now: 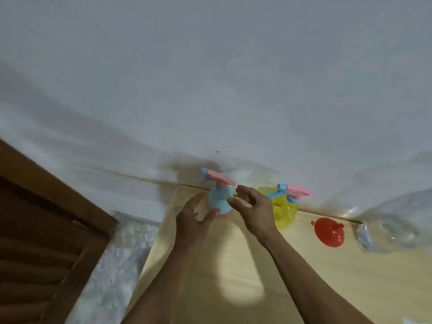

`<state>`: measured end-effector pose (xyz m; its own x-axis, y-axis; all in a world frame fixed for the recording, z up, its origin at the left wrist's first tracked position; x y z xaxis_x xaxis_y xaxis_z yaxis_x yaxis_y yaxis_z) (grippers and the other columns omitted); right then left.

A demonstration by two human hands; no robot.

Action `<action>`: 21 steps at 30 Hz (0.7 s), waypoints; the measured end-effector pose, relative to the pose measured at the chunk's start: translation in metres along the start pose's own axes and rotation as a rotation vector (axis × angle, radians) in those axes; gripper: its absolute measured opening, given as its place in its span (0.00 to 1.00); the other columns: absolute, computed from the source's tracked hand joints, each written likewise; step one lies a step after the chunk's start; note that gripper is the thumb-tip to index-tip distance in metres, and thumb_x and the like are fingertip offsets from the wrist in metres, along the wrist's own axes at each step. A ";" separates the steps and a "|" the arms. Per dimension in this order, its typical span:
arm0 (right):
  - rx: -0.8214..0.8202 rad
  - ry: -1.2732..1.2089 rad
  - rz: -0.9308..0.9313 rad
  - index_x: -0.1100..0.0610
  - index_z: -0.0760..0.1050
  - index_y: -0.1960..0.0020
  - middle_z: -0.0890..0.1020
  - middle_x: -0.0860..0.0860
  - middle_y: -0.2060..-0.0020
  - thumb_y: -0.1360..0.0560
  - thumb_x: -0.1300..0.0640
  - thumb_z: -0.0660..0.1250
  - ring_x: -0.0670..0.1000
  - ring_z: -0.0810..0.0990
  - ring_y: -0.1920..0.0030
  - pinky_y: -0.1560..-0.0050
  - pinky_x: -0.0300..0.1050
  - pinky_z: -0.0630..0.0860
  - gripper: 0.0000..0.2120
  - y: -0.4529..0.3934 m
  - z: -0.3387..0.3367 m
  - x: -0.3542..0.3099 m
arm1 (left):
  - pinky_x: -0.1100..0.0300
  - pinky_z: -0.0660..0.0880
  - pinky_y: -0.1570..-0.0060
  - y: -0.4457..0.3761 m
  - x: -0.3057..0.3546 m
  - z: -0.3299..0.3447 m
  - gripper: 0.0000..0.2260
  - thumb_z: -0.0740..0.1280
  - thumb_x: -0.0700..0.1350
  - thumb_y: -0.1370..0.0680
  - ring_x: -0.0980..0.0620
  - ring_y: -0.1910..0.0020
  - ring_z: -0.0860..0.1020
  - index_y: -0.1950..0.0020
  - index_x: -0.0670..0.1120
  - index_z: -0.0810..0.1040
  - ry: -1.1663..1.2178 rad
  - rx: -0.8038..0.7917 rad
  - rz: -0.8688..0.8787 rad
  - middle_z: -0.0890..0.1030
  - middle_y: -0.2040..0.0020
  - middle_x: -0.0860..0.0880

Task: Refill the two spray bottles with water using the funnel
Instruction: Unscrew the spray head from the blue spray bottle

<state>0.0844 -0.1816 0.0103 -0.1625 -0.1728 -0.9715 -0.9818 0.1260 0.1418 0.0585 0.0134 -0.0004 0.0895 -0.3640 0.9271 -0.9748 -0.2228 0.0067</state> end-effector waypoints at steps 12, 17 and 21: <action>-0.102 0.004 -0.052 0.40 0.82 0.46 0.86 0.42 0.48 0.27 0.56 0.78 0.46 0.83 0.43 0.42 0.58 0.80 0.14 -0.042 0.027 0.016 | 0.71 0.75 0.49 -0.039 -0.020 0.036 0.25 0.78 0.46 0.29 0.66 0.42 0.78 0.33 0.49 0.77 0.013 -0.058 -0.016 0.82 0.42 0.58; -0.119 0.098 -0.108 0.48 0.79 0.39 0.84 0.39 0.46 0.23 0.56 0.73 0.43 0.81 0.44 0.46 0.45 0.79 0.13 -0.041 0.030 0.015 | 0.70 0.76 0.49 -0.038 -0.024 0.039 0.25 0.78 0.45 0.29 0.60 0.42 0.80 0.33 0.47 0.77 0.026 -0.033 -0.026 0.83 0.41 0.53; -0.133 0.127 -0.140 0.49 0.77 0.39 0.83 0.40 0.47 0.21 0.55 0.70 0.44 0.81 0.43 0.50 0.40 0.76 0.11 -0.031 0.028 0.006 | 0.60 0.80 0.48 -0.028 -0.019 0.035 0.23 0.78 0.45 0.28 0.57 0.42 0.80 0.34 0.46 0.78 0.046 -0.021 -0.021 0.83 0.42 0.52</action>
<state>0.1165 -0.1590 -0.0049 -0.0270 -0.3019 -0.9529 -0.9986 -0.0359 0.0396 0.0909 -0.0051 -0.0309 0.1012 -0.3177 0.9428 -0.9770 -0.2107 0.0339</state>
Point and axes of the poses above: each hand's wrist, its own y-axis away from the middle knuckle, its own z-axis out of the palm, x = y × z, the point moved 6 cm from there along -y, towards the middle knuckle
